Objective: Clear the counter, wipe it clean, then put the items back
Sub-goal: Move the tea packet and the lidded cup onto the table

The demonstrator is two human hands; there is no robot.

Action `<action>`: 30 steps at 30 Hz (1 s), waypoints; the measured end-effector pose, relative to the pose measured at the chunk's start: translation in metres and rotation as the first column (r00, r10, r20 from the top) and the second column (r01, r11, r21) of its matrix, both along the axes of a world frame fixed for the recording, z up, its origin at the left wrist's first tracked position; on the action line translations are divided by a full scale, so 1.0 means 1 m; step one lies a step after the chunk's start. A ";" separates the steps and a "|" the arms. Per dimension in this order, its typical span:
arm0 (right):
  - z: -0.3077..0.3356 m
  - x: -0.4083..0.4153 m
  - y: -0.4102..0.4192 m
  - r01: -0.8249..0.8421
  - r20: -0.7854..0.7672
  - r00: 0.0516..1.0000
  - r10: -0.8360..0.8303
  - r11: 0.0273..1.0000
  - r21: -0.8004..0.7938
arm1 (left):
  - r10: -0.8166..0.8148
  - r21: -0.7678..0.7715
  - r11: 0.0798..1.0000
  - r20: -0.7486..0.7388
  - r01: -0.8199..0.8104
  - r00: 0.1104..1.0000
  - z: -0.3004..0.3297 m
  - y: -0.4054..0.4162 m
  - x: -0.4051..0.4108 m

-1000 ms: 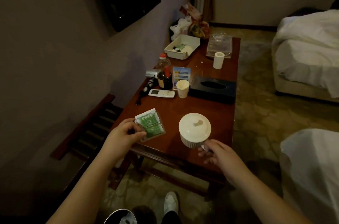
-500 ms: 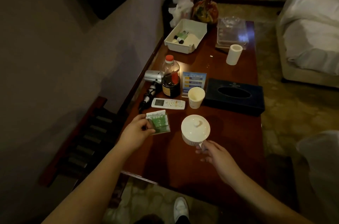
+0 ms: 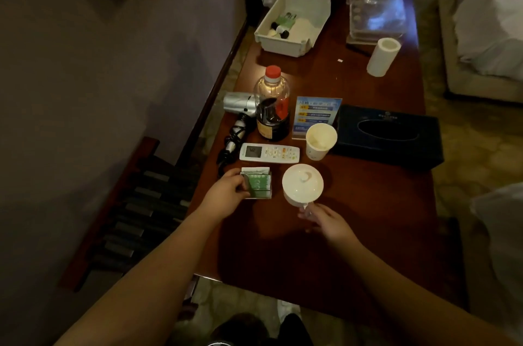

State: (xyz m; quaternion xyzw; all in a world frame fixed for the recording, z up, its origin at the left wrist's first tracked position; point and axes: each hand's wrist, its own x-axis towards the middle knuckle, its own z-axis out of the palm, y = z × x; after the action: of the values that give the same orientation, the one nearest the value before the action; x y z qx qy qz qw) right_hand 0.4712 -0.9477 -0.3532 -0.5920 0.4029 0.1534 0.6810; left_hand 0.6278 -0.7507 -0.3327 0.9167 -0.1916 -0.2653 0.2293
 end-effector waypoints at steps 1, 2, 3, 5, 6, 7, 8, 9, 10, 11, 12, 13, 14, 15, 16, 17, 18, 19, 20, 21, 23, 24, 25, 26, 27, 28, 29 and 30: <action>-0.003 0.002 0.000 0.003 -0.009 1.000 -0.003 1.000 0.003 | -0.011 0.008 1.000 0.007 0.011 1.000 -0.002 0.000 0.002; -0.007 0.004 0.000 0.006 -0.020 1.000 -0.006 1.000 0.000 | -0.020 0.013 1.000 0.012 0.020 1.000 -0.004 -0.001 0.004; -0.009 0.006 0.000 0.010 -0.027 1.000 -0.010 1.000 0.001 | -0.029 0.014 0.999 0.017 0.029 0.999 -0.006 -0.002 0.006; -0.010 0.010 0.001 0.017 -0.034 0.999 -0.017 1.000 0.007 | -0.046 0.011 0.999 0.033 0.046 0.998 -0.010 -0.004 0.011; -0.010 0.013 0.002 0.016 -0.038 0.999 -0.015 1.000 0.006 | -0.056 0.013 0.998 0.038 0.055 0.998 -0.011 -0.005 0.013; -0.009 0.015 0.003 0.012 -0.036 0.999 -0.012 1.000 0.006 | -0.067 0.016 0.998 0.045 0.066 0.997 -0.011 -0.006 0.015; -0.009 0.017 0.003 0.006 -0.034 0.999 -0.006 1.000 0.003 | -0.081 0.017 0.997 0.053 0.080 0.995 -0.012 -0.007 0.017; -0.009 0.019 0.004 -0.001 -0.029 1.000 0.001 1.000 0.002 | -0.093 0.015 0.996 0.060 0.092 0.994 -0.012 -0.008 0.018; -0.009 0.020 0.005 -0.009 -0.027 1.000 0.009 1.000 0.000 | -0.103 0.014 0.995 0.066 0.103 0.992 -0.013 -0.008 0.019; -0.009 0.021 0.005 -0.018 -0.025 1.000 0.018 1.000 -0.008 | -0.111 0.018 0.994 0.073 0.110 0.991 -0.015 -0.008 0.020; -0.009 0.023 0.006 -0.030 -0.023 0.999 0.030 0.999 -0.016 | -0.117 0.022 0.993 0.078 0.116 0.990 -0.016 -0.008 0.021; -0.008 0.025 0.007 -0.043 -0.019 0.999 0.043 0.999 -0.021 | -0.121 0.024 0.992 0.076 0.120 0.990 -0.017 -0.008 0.022; -0.005 0.027 0.008 -0.056 -0.013 0.998 0.055 0.998 -0.025 | -0.124 0.020 0.992 0.075 0.123 0.989 -0.017 -0.008 0.022; -0.003 0.029 0.009 -0.066 -0.009 0.998 0.065 0.997 -0.034 | -0.127 0.015 0.992 0.073 0.127 0.989 -0.017 -0.008 0.022; -0.001 0.030 0.010 -0.076 -0.004 0.997 0.076 0.996 -0.043 | -0.131 0.010 0.991 0.071 0.131 0.989 -0.017 -0.008 0.022; 0.001 0.031 0.011 -0.085 0.004 0.996 0.086 0.995 -0.051 | -0.133 0.007 0.991 0.074 0.133 0.988 -0.017 -0.009 0.022; 0.003 0.031 0.011 -0.093 0.012 0.996 0.093 0.994 -0.055 | -0.132 0.006 0.991 0.080 0.132 0.988 -0.017 -0.009 0.021; 0.005 0.031 0.012 -0.098 0.021 0.995 0.100 0.993 -0.064 | -0.130 0.008 0.991 0.085 0.130 0.988 -0.017 -0.009 0.021; 0.006 0.030 0.012 -0.103 0.028 0.994 0.106 0.992 -0.078 | -0.127 0.011 0.992 0.089 0.127 0.988 -0.016 -0.009 0.021; 0.007 0.028 0.012 -0.116 0.033 0.992 0.120 0.988 -0.099 | -0.123 0.016 0.992 0.094 0.122 0.988 -0.017 -0.008 0.020; 0.008 0.024 0.012 -0.146 0.045 0.987 0.154 0.978 -0.146 | -0.122 0.025 0.993 0.103 0.120 0.987 -0.014 -0.007 0.018; 0.009 0.021 0.012 -0.154 0.050 0.985 0.165 0.974 -0.166 | -0.121 0.026 0.993 0.114 0.119 0.986 -0.012 -0.007 0.016; 0.010 0.019 0.012 -0.158 0.051 0.984 0.170 0.970 -0.185 | -0.116 0.024 0.993 0.120 0.114 0.986 -0.010 -0.007 0.014; 0.011 0.017 0.011 -0.165 0.046 0.983 0.178 0.964 -0.209 | -0.104 0.018 0.995 0.128 0.103 0.986 -0.006 -0.007 0.011; 0.013 0.015 0.010 -0.175 0.036 0.981 0.189 0.955 -0.240 | -0.090 0.013 0.996 0.134 0.089 0.987 -0.003 -0.006 0.009; 0.014 0.012 0.010 -0.184 0.023 0.980 0.197 0.945 -0.271 | -0.073 0.005 0.997 0.140 0.073 0.987 0.001 -0.004 0.005; 0.016 0.009 0.009 -0.188 0.010 0.980 0.200 0.937 -0.296 | -0.054 -0.004 0.998 0.143 0.055 0.988 0.004 -0.002 0.002; 0.017 0.005 0.009 -0.191 -0.004 0.980 0.199 0.931 -0.312 | -0.034 -0.010 0.999 0.146 0.036 0.989 0.007 0.000 -0.003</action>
State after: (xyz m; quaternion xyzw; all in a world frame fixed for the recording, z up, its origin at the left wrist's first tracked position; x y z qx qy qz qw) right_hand 0.4766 -0.9388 -0.3360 -0.7310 0.3519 0.1467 0.5660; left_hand 0.6249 -0.7509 -0.3260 0.9287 -0.2254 -0.2006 0.2156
